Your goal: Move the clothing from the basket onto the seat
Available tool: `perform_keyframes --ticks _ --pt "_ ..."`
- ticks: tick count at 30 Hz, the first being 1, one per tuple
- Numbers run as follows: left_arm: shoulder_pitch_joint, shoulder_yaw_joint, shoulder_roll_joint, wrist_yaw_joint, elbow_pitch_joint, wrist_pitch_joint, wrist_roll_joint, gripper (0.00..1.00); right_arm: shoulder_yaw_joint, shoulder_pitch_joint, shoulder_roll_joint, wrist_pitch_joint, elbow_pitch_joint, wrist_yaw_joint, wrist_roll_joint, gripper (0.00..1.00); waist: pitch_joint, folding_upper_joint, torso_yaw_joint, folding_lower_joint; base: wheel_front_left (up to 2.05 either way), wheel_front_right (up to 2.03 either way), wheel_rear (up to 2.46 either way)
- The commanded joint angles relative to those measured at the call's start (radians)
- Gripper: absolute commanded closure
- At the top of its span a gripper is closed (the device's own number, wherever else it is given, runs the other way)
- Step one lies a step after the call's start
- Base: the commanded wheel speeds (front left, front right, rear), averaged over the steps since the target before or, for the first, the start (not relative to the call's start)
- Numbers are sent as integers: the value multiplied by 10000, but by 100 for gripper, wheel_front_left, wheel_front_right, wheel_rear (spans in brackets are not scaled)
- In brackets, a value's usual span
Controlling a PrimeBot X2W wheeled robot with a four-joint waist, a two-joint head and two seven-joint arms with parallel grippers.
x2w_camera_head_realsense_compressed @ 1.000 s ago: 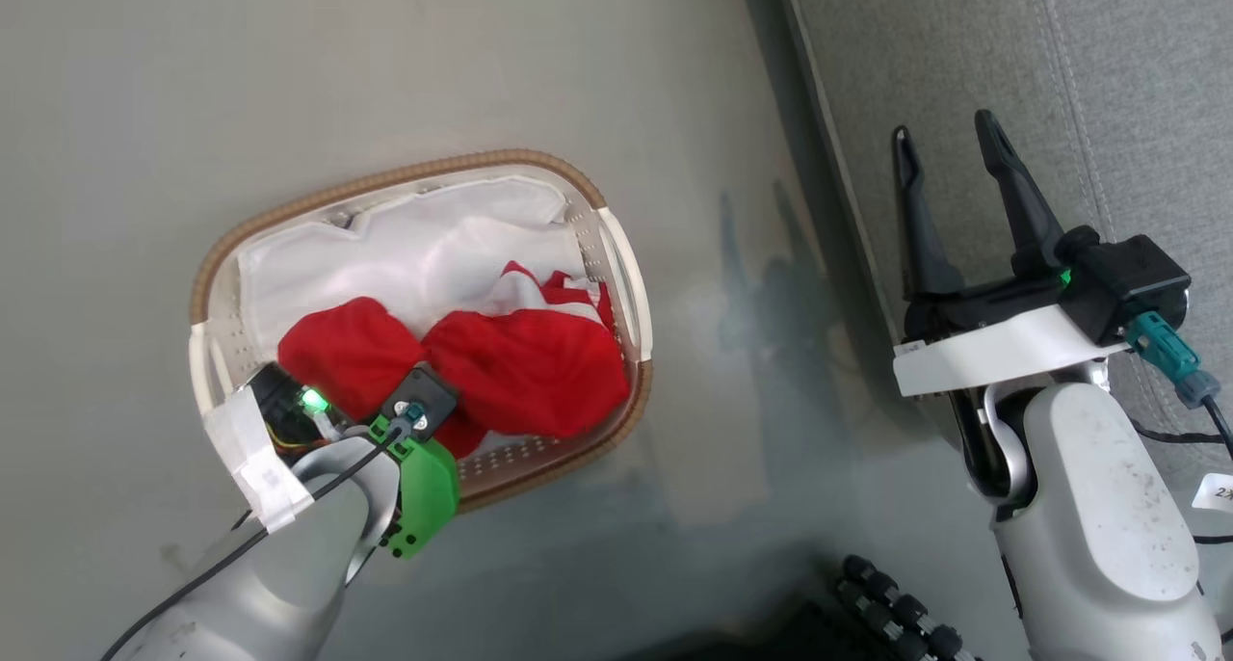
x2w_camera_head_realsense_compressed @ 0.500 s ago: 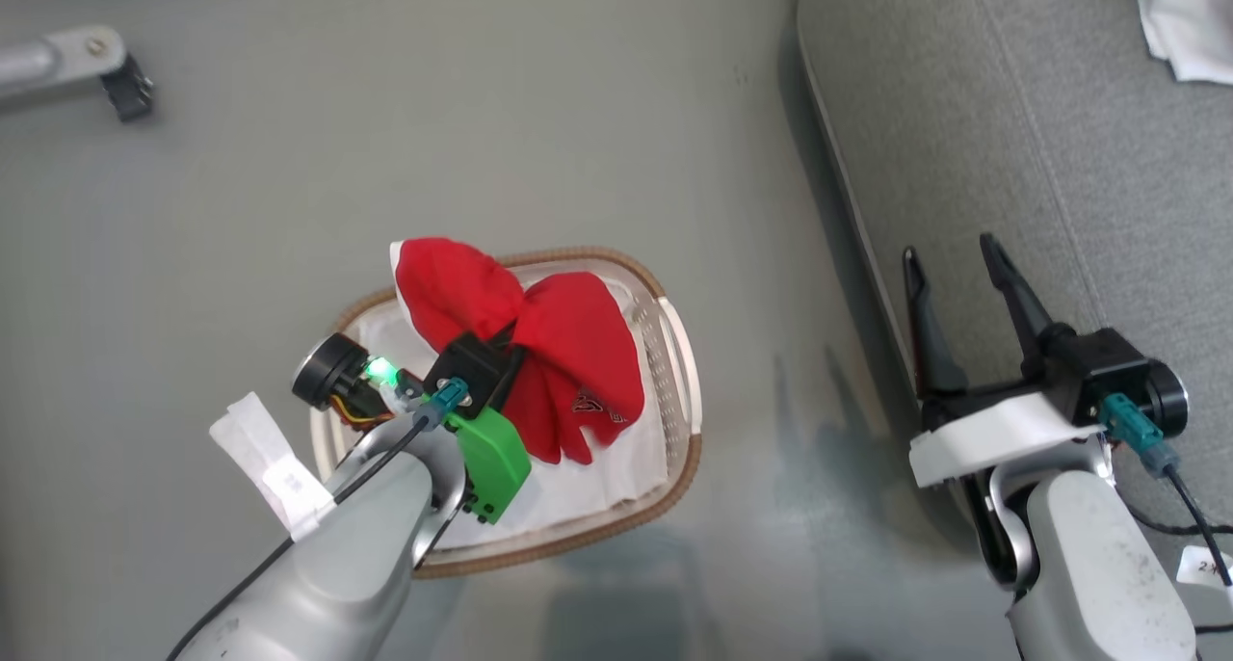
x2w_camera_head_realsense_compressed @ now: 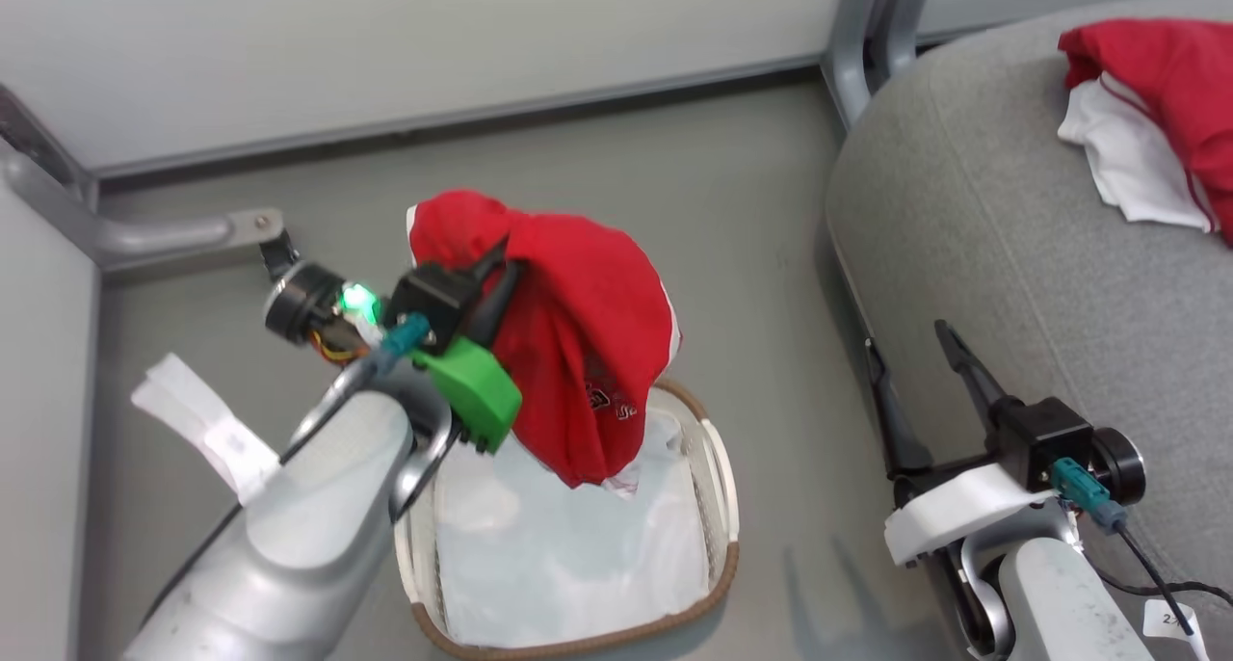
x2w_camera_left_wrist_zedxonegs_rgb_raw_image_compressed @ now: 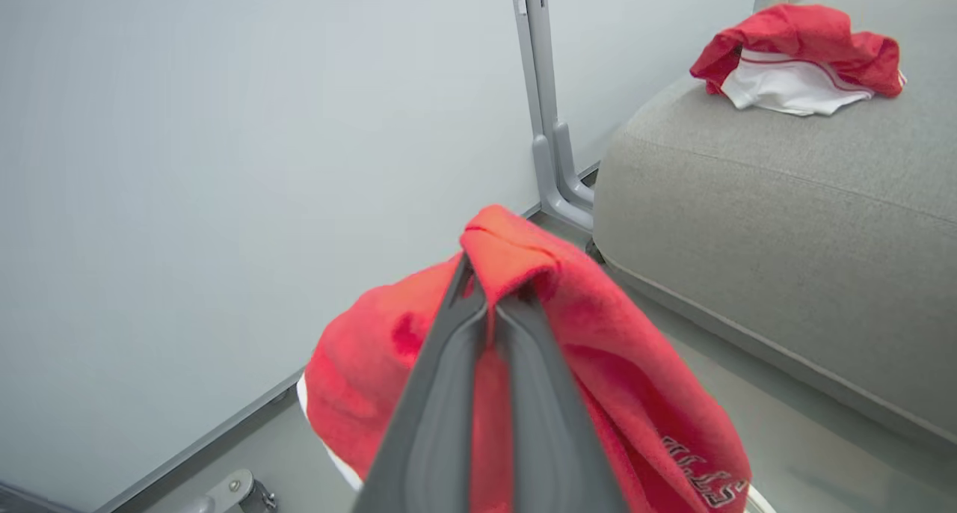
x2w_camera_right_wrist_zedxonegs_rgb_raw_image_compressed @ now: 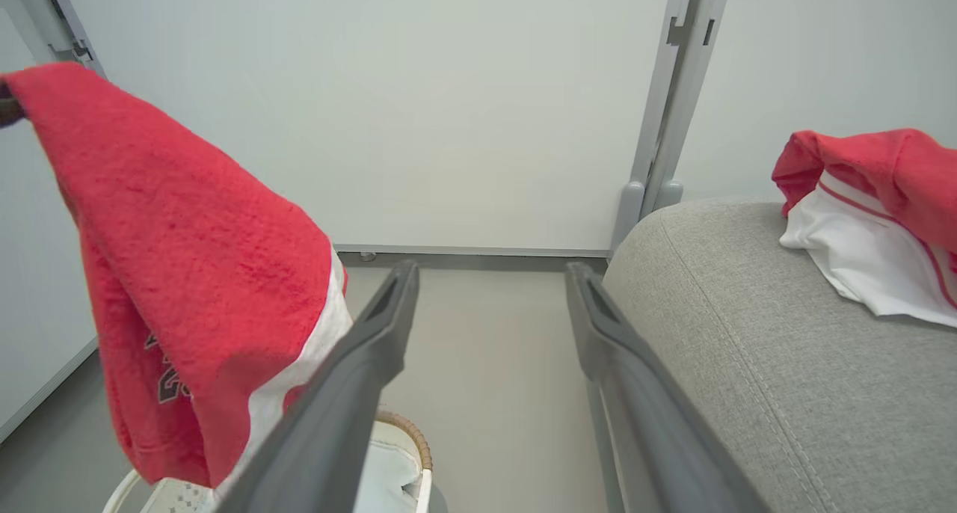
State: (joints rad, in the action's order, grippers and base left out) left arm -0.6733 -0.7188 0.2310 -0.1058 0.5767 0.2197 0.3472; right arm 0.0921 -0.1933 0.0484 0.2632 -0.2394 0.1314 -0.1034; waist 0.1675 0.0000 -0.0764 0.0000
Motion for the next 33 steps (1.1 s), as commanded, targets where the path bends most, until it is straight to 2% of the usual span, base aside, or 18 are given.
perform_keyframes --ticks 1,11,21,27,33 --pt "-281 31 52 -38 -241 -166 63 100 85 120 38 24 -51 -14 4 0 -997 0 315 0 0 0 0" --pt "-1615 272 304 -88 -1506 -1488 433 100 1513 -722 36 24 121 -14 -167 0 -1543 0 302 0 0 0 0" --pt "-2115 35 -310 49 -1813 -2248 611 100 3400 -2183 46 24 -586 -14 -1059 0 -1669 0 588 0 0 0 0" --pt "-2151 -185 -702 117 -2015 -2539 718 100 3626 -2704 43 24 -1647 -14 -583 0 -1763 0 849 0 0 0 0" --pt "-1862 -386 -770 104 -2501 -2786 830 100 3049 -3055 41 23 -2175 -14 -146 0 -1814 0 1007 0 0 0 0"
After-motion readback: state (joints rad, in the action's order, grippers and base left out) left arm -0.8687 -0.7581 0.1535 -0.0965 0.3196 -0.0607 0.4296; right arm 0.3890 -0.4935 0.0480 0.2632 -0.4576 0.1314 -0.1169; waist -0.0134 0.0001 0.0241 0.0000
